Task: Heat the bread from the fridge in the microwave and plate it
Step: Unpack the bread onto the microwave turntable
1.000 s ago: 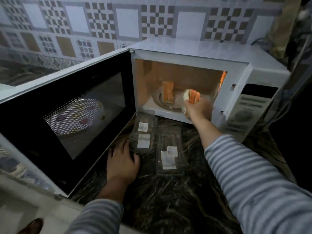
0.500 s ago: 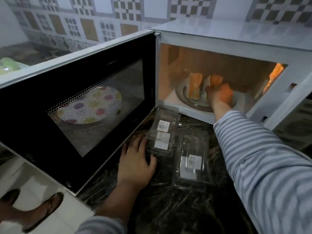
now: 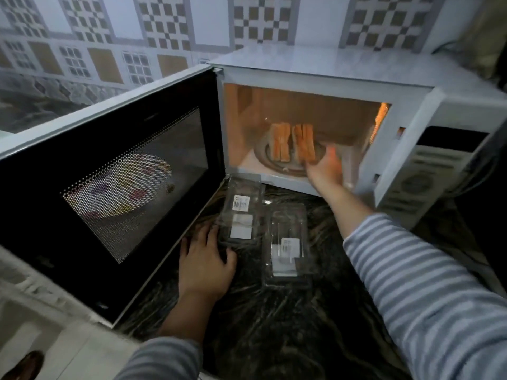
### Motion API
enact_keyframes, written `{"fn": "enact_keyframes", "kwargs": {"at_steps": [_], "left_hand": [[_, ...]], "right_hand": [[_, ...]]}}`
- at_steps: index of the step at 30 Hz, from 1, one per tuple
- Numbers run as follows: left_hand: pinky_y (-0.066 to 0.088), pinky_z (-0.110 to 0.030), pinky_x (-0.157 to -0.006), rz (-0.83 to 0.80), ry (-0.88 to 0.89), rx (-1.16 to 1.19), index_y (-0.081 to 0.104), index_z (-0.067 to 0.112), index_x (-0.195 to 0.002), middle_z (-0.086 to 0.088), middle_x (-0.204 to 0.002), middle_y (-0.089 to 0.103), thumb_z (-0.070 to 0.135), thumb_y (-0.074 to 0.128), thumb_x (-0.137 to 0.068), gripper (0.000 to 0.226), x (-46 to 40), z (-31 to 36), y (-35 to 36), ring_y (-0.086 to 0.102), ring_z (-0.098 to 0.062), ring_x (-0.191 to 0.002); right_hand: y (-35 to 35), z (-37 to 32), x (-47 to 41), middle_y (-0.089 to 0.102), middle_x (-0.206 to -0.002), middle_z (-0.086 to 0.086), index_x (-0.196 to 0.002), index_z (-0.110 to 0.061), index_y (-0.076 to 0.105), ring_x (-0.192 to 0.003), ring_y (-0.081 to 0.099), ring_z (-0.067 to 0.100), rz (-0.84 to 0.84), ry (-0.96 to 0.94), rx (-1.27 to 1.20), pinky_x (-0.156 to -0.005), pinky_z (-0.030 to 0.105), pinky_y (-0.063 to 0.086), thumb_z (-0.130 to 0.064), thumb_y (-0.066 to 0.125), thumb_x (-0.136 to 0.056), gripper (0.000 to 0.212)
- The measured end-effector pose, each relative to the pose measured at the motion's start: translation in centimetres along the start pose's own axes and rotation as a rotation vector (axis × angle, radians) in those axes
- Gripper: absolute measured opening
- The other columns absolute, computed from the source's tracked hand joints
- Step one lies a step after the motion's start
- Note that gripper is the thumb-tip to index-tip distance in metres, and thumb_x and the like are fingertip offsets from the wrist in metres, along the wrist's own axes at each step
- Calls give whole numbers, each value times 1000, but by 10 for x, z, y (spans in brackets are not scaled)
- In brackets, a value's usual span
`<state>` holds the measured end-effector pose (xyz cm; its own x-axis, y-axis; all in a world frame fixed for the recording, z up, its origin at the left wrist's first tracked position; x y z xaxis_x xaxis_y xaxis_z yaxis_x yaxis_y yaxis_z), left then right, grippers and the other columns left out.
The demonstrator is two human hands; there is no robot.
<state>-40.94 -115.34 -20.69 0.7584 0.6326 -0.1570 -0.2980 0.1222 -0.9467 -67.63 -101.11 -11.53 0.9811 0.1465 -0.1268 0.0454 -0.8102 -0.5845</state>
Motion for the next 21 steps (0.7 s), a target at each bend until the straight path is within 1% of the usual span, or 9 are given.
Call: {"fn": "enact_keyframes", "kwargs": {"at_steps": [2,4,6,8,10,13,15,18,21], "left_hand": [[8,-39,-120,-8,1,41,26,18,-149,-2,-155,28,49,34,-89,68,0,1,-2,24,-16,-143],[11,-40,-120,3,0,120,22,15,-149,-5,-154,30,43,43,-88,71,4,2,-7,25,-20,-142],[17,-42,-116,62,32,184,24,12,-149,-8,-153,31,42,38,-80,76,11,5,-16,26,-24,-141],[25,-44,-111,175,82,237,34,10,-144,-10,-147,37,40,31,-75,75,21,7,-27,33,-29,-134],[32,-46,-104,257,90,285,42,10,-137,-12,-139,43,39,30,-79,66,30,7,-35,40,-33,-125],[38,-45,-93,288,78,325,47,10,-128,-13,-124,46,44,30,-88,55,45,13,-43,44,-32,-112],[39,-44,-90,241,108,328,47,11,-124,-11,-119,47,47,31,-91,51,51,25,-43,45,-30,-109],[43,-43,-93,67,195,419,45,12,-125,-9,-122,48,39,44,-95,40,58,48,-34,49,-28,-113],[45,-38,-90,-58,139,581,48,15,-124,-7,-124,49,34,49,-96,33,65,61,-29,56,-28,-107]], "right_hand": [[-3,6,32,57,-129,8,-137,-16,41,-116,56,28,-71,-11,-42,-87,29,42,-33,63,-90,55],[-6,15,65,56,-130,7,-137,-16,42,-116,55,23,-114,-9,-82,-83,24,39,-32,57,-94,49],[-9,25,97,57,-128,7,-135,-16,44,-113,56,23,-111,6,-133,-82,26,40,-34,53,-95,44],[-14,33,126,56,-128,7,-135,-16,45,-116,54,23,-100,42,-216,-88,29,43,-35,51,-96,43],[-16,40,151,53,-132,6,-135,-16,45,-120,51,21,-110,93,-283,-97,32,42,-37,50,-96,45],[-16,47,183,54,-127,1,-135,-17,44,-117,52,20,-174,127,-294,-99,34,42,-39,53,-94,47],[-14,52,200,56,-124,2,-133,-18,45,-115,54,21,-206,152,-271,-99,37,44,-36,56,-93,45],[-14,56,215,59,-123,4,-129,-19,49,-112,57,23,-189,164,-223,-97,40,48,-28,59,-92,39],[-14,62,222,61,-114,3,-123,-18,53,-107,60,24,-153,228,-239,-93,46,51,-25,60,-91,33]]}}
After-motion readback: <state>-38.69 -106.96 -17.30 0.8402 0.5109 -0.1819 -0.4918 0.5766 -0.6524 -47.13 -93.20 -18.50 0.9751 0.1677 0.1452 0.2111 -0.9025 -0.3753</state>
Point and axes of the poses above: each hand's wrist, its own x-axis away from the middle knuckle, its own y-axis out of the palm, z = x × y, the point moved 6 cm from there along -x, towards the middle knuckle
